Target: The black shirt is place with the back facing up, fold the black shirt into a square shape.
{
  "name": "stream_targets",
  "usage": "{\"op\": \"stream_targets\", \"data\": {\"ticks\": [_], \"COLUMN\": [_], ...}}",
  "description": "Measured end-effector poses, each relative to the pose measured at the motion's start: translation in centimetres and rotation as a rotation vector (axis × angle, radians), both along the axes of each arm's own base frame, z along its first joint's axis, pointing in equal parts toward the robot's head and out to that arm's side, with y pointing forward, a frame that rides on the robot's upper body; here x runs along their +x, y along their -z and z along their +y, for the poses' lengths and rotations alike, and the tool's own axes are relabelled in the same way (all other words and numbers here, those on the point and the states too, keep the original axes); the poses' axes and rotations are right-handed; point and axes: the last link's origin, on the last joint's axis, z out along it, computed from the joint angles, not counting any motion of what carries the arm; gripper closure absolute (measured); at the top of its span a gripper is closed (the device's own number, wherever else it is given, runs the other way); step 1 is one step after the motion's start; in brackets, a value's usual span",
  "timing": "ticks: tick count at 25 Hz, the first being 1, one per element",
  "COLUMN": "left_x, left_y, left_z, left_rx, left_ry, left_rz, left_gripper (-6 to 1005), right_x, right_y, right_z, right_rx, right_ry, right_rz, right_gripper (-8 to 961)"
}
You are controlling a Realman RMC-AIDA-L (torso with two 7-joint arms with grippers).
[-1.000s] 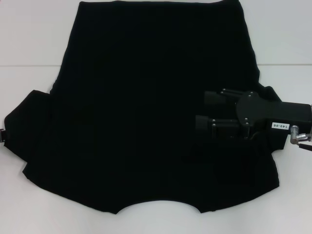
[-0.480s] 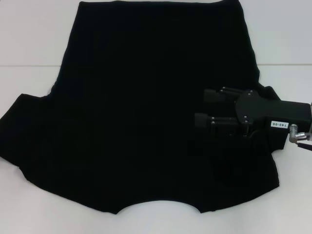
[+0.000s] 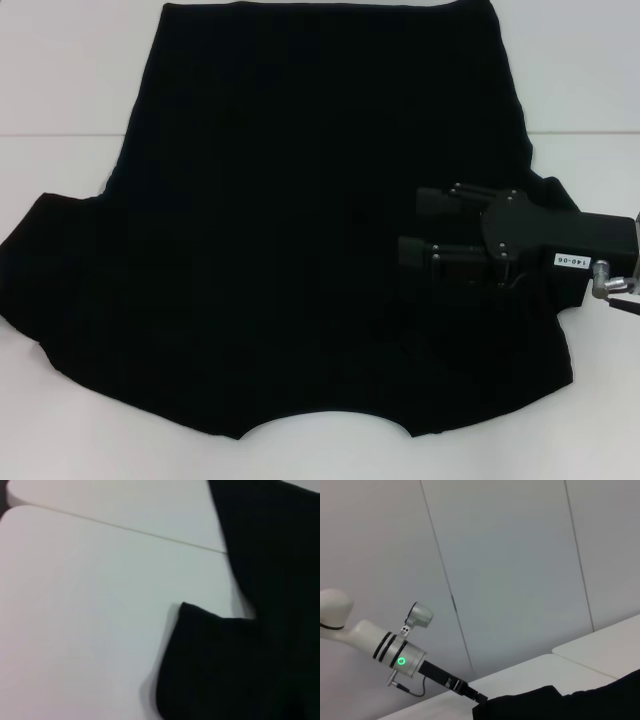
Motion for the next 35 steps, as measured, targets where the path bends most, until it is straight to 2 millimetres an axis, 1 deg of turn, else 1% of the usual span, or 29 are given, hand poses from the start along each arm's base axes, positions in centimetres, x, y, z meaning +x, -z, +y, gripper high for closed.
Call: {"op": "stream_targets", "data": {"ticks": [4,8,12,15,19,21,23,26,27,28,31,34,35], "left_x": [1.3,3.5,5.4,7.4,9.3,10.1,10.5,10.6,11.4,11.6,12.2,12.9,13.4], "left_y": [0.2,0.6,1.4,3.0,5.8,7.2,7.9,8.1,9.3,9.6,10.2,10.5,10.5], "left_z": [1.3,2.9,4.1,4.8,4.9,4.6,4.4,4.4,4.2,4.2,4.2,4.1,3.8], "left_rx": [0.001,-0.011,-0.04,-0.098,-0.18,-0.217,-0.229,-0.233,-0.265,-0.274,-0.286,-0.302,-0.316], "left_ry": [0.043,0.13,0.198,0.271,0.34,0.376,0.395,0.399,0.41,0.415,0.431,0.465,0.499], "left_rz": [-0.011,-0.051,-0.072,-0.094,-0.11,-0.111,-0.116,-0.122,-0.166,-0.176,-0.196,-0.219,-0.241], "left_gripper": [999,999,999,999,998,998,998,997,997,997,926,821,786], "right_x": [0.1,0.1,0.2,0.2,0.4,0.5,0.6,0.7,0.7,0.7,0.8,1.2,1.3], "right_y": [0.0,-0.1,-0.1,-0.1,-0.1,-0.1,-0.1,-0.1,-0.1,-0.1,-0.3,-1.0,-1.3], "right_z": [-0.1,-0.1,0.0,-0.1,-0.2,-0.2,-0.3,-0.4,-0.4,-0.4,-0.2,0.1,0.3], "right_rx": [0.0,0.001,0.002,0.003,0.004,0.003,0.003,0.003,0.002,0.002,0.006,0.015,0.013], "right_ry": [0.003,0.003,0.003,0.004,0.01,0.012,0.015,0.017,0.019,0.019,0.03,0.068,0.092], "right_rz": [0.002,0.0,-0.002,-0.002,-0.003,-0.002,-0.002,-0.001,0.0,0.0,-0.001,0.007,0.01], "right_gripper": [71,71,71,71,71,71,71,71,71,72,72,72,72]}}
